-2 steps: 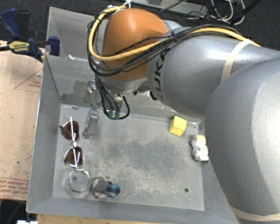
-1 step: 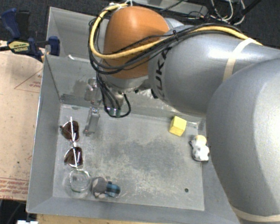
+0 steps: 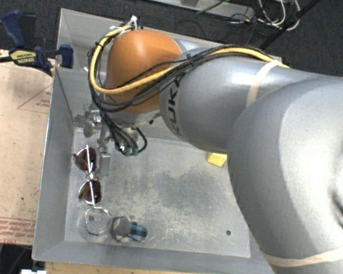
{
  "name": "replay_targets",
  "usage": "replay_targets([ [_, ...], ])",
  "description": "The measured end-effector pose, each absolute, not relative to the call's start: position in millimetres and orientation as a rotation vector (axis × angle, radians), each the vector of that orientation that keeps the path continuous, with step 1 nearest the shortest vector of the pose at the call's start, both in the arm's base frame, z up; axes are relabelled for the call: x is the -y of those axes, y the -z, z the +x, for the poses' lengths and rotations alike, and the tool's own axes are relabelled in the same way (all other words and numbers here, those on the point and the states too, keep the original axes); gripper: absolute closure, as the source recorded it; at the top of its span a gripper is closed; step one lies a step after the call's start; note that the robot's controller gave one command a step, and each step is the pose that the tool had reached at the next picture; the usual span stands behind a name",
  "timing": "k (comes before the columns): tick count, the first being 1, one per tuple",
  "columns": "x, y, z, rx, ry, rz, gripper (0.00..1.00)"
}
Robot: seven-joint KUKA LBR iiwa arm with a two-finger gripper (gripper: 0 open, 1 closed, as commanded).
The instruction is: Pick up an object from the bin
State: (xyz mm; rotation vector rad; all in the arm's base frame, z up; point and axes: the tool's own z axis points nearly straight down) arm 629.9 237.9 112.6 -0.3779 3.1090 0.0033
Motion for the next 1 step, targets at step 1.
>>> replay_targets([
  [1, -245.9, -104.5, 623.4, -3.095, -0.003, -0.54, 0.0],
])
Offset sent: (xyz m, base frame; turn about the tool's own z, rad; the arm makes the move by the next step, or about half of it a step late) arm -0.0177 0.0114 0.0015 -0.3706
